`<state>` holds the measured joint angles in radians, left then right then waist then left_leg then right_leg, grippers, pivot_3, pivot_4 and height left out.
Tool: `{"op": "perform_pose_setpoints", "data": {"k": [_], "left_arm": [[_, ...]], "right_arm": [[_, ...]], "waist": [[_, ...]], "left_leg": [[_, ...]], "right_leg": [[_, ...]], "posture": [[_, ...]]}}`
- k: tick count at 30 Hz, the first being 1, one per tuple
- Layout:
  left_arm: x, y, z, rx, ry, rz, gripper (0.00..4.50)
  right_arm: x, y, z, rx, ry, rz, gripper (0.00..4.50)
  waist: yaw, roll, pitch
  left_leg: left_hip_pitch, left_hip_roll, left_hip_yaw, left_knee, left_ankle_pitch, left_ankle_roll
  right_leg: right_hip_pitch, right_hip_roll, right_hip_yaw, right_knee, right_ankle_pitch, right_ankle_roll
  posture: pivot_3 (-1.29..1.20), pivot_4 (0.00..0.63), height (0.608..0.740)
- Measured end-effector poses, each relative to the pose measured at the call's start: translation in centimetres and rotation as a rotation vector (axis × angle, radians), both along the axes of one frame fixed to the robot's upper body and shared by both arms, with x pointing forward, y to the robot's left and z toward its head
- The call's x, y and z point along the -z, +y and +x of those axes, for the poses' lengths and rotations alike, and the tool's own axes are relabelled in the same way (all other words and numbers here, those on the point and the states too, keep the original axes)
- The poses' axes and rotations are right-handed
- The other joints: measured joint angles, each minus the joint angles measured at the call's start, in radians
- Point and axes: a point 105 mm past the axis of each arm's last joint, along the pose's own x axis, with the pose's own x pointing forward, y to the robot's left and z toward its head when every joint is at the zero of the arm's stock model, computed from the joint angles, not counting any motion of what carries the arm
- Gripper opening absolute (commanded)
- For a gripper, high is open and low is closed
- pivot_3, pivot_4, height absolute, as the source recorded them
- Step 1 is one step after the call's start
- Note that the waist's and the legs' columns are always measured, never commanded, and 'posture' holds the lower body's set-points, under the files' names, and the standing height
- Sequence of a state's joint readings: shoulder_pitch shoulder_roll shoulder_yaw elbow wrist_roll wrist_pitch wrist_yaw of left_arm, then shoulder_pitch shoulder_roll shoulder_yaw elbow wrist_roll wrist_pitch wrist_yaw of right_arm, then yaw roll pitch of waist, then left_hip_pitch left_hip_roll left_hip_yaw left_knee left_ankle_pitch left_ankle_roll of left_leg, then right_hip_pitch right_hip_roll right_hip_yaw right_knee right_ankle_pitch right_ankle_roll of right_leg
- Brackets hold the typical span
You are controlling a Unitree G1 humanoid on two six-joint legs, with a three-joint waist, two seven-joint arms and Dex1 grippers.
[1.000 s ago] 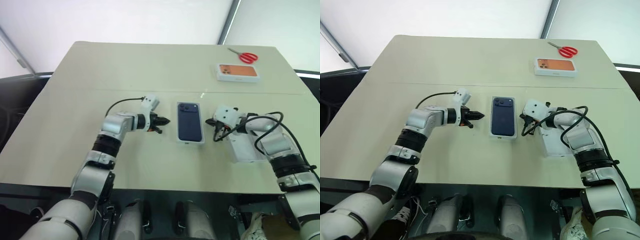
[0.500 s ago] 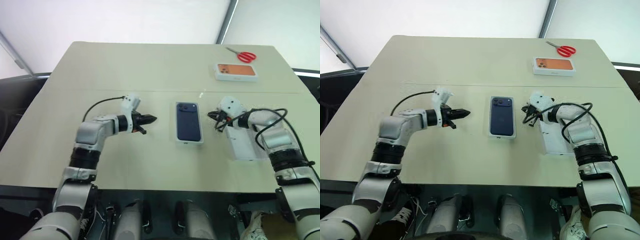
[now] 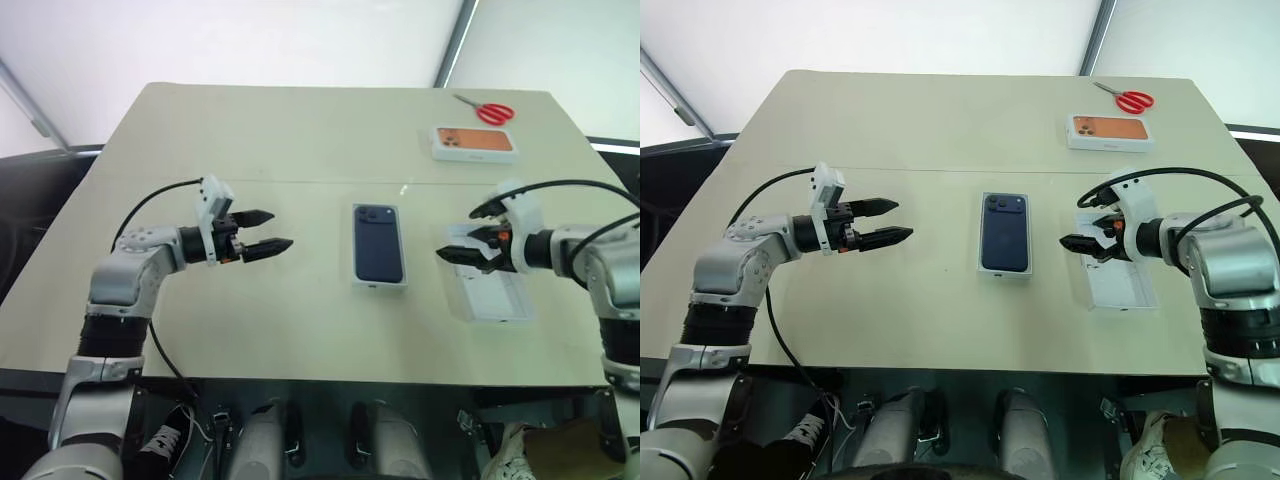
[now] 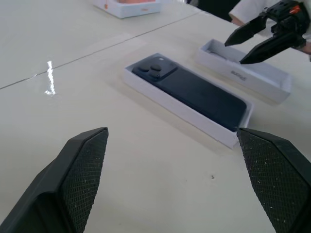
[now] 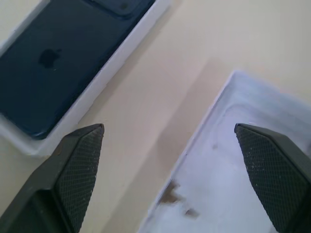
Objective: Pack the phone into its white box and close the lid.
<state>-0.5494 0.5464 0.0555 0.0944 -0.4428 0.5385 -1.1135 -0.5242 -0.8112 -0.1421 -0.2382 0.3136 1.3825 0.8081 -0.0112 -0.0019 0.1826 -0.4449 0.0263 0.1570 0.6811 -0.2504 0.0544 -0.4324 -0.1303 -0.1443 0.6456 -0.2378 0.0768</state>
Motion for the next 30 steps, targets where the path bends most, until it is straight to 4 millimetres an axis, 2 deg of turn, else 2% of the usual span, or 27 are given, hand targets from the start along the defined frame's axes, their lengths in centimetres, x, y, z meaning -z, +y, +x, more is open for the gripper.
{"op": "perform_pose_setpoints", "data": {"k": [2,6,11,15,20,23,26,30], "left_arm": [[0.0,0.1,-0.5,0.025,-0.051,-0.007,4.47],[-0.1,0.2,-1.4,0.081,-0.124,-0.016,4.47],[0.2,0.1,-2.8,0.153,-0.201,0.012,4.47],[0.1,-0.2,-3.6,0.191,-0.271,0.037,4.47],[0.4,-0.1,-3.9,0.205,-0.274,0.044,4.47],[0.4,-0.3,-4.0,0.214,-0.275,0.046,4.5],[0.6,-0.4,-4.1,0.218,-0.277,0.048,4.5],[0.5,-0.6,-4.0,0.209,-0.282,0.047,4.5]], "right_arm": [[0.9,0.6,-1.4,0.041,0.068,0.018,4.49],[1.9,0.3,-2.4,0.108,0.094,-0.019,4.49],[2.9,-0.8,-2.7,0.191,0.097,-0.074,4.49],[3.2,-0.3,-2.4,0.224,0.088,-0.005,4.49],[3.1,0.1,-2.3,0.231,0.078,-0.007,4.49],[3.3,-0.1,-2.2,0.25,0.082,-0.017,3.62],[3.7,-0.4,-2.2,0.276,0.098,-0.025,2.2],[3.9,-0.4,-2.2,0.293,0.1,-0.049,0.04]], "waist": [[0.0,0.0,0.0],[0.003,0.0,0.0],[0.0,0.0,0.0],[-0.001,0.0,0.0],[0.001,0.0,0.0],[0.0,0.0,0.0],[0.0,0.0,0.0],[0.0,0.0,0.0]], "left_leg": [[0.0,0.0,0.0,0.0,0.0,0.0],[-0.001,-0.001,0.0,0.0,-0.001,0.001],[-0.001,-0.002,0.001,-0.001,-0.001,0.002],[-0.001,-0.001,0.001,-0.001,-0.001,0.002],[-0.001,-0.002,0.001,-0.001,-0.001,0.004],[-0.001,-0.001,0.001,-0.001,0.0,0.006],[-0.001,-0.001,0.002,-0.001,0.0,0.006],[-0.001,-0.001,0.001,-0.001,-0.001,0.007]], "right_leg": [[0.0,0.0,0.0,0.0,0.0,0.0],[0.0,-0.001,0.0,0.0,0.0,-0.001],[-0.001,-0.001,0.0,0.0,0.0,0.0],[-0.001,0.0,0.0,0.0,0.0,0.0],[-0.001,0.0,0.0,0.0,0.0,0.0],[-0.001,0.001,0.0,-0.001,0.0,0.001],[-0.001,0.001,0.0,-0.001,0.0,0.001],[-0.001,0.001,0.0,-0.001,0.0,0.001]], "posture": [[0.0,0.15,0.738],[0.0,0.15,0.738],[0.0,0.15,0.738],[0.0,0.15,0.738],[0.0,0.15,0.738],[0.0,0.15,0.738],[0.0,0.15,0.738],[0.0,0.15,0.738]]}}
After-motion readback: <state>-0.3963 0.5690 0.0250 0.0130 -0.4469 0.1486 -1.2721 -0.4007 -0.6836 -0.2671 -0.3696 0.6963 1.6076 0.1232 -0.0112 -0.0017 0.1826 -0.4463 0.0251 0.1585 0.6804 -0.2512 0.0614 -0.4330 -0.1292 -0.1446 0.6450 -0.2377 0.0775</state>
